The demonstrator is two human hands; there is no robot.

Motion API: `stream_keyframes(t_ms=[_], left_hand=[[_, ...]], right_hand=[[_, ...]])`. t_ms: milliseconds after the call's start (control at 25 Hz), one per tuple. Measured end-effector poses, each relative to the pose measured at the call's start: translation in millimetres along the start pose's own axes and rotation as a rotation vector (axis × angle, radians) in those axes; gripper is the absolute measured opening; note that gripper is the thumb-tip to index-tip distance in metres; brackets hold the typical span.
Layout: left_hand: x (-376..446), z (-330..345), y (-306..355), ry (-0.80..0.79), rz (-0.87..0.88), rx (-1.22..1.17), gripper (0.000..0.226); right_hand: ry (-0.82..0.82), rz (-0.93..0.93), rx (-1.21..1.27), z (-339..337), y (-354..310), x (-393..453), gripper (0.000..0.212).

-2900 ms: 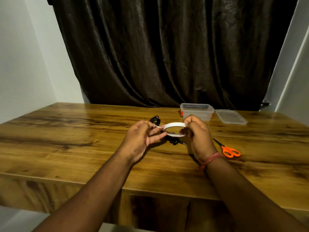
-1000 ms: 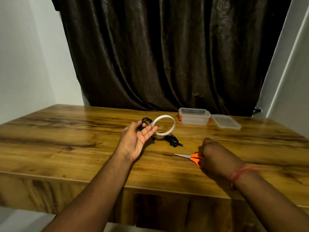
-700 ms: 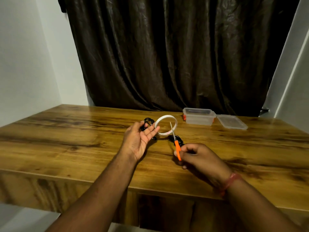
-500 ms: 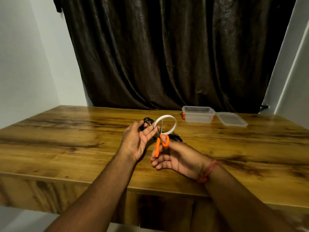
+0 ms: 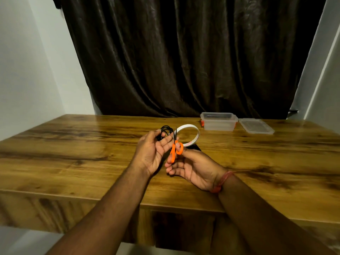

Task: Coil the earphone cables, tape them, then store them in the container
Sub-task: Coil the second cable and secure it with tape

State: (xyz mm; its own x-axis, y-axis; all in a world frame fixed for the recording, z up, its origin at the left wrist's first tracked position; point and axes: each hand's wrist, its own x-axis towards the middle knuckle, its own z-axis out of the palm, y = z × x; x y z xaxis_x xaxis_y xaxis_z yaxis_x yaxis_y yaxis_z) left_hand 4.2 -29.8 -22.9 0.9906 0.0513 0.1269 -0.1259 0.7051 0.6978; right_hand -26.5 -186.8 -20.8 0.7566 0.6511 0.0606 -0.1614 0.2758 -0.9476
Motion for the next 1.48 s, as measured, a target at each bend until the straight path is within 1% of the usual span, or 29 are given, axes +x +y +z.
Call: stream_keyframes(t_ms=[80,160,360,480,640,720,800,880,920,1040,1080,1160,1240,1320,1480], left_hand=[[-1.6,1.0,0.3,0.001,-0.003,0.01,0.018],[-2.5,1.4,1.0,-0.006,-0.003,0.001,0.019],[-1.0,0.8,1.2,0.009,0.018,0.026,0.009],[-0.4,1.0,2.1,0.029,0.039,0.034,0.006],[-6.3,8.2,4.9,0.059,0.067,0.003,0.007],[-8.6,10.4,5.6,0.081,0.064,0.033,0.007],[-10.7,11.4,5.9,0.095,0.055,0.068,0.007],[-11.7,11.7,5.7,0.089,0.049,0.068,0.007],[-12.5,12.4,5.8,0.084,0.049,0.069,0.007],[-14.1,14.2,5.5,0.074,0.052,0.079,0.008],[-14.5,14.8,5.5,0.071,0.053,0.087,0.009],[-16.0,16.6,5.5,0.063,0.047,0.109,0.009],[-17.7,17.3,5.5,0.062,0.043,0.129,0.009],[-19.2,18.2,5.6,0.066,0.043,0.148,0.01],[-20.6,20.1,5.0,0.057,0.049,0.168,0.012]], right_hand=[[-0.002,-0.009,-0.001,-1.9,0.6,0.3,0.041],[0.002,-0.009,-0.007,-3.1,1.7,0.6,0.041],[0.028,-0.01,-0.033,-5.8,2.6,1.1,0.034],[0.031,-0.002,-0.095,-6.2,3.8,-1.7,0.032],[-0.009,0.071,-0.209,-4.8,0.0,-13.8,0.031],[-0.012,0.134,-0.293,-5.1,-5.6,-22.8,0.03],[0.022,0.2,-0.413,-13.8,-12.4,-35.2,0.032],[0.128,0.287,-0.604,-29.1,-24.6,-51.4,0.035],[0.198,0.341,-0.779,-38.6,-33.7,-59.7,0.035],[0.459,0.502,-1.46,-67.6,-68.6,-83.1,0.032],[0.535,0.533,-1.581,-75.9,-76.7,-88.7,0.031],[0.621,0.593,-1.621,-87.1,-86.2,-96.4,0.03],[0.635,0.633,-1.596,-90.7,-89.7,-97.1,0.029],[0.621,0.67,-1.611,-90.8,-90.0,-93.7,0.029],[0.541,0.81,-1.756,-84.7,-93.7,-87.8,0.04]])
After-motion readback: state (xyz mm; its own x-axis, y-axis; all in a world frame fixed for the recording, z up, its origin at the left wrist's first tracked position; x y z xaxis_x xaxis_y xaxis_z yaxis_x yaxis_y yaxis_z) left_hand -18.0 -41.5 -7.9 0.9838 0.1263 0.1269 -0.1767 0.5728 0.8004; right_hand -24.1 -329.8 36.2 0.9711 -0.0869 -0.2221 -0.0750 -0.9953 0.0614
